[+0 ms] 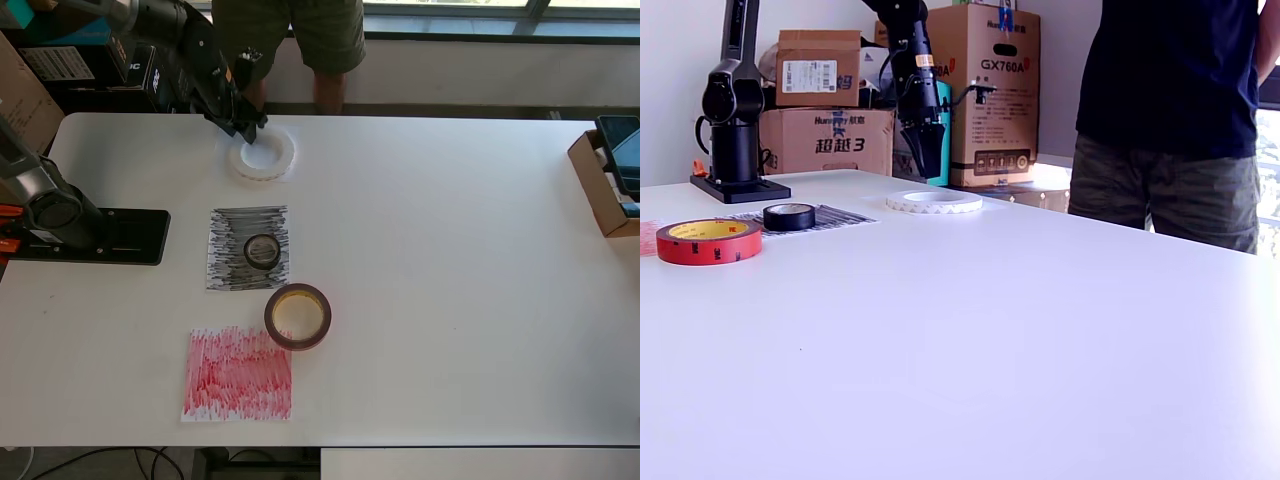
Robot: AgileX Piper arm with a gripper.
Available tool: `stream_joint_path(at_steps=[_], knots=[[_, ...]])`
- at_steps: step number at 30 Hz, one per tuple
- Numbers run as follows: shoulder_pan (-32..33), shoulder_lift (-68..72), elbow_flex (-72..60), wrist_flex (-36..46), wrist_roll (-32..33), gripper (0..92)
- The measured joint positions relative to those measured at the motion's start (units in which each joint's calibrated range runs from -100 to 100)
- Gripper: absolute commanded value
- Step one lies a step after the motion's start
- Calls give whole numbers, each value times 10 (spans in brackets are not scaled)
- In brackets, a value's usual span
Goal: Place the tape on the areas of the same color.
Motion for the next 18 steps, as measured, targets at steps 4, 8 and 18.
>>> stream_joint_path(at_steps=[4, 8, 18], knots=[[-37, -45, -46, 42, 13, 514], [-87, -65, -110, 117, 12, 514], [-265, -63, -281, 281, -70, 514]])
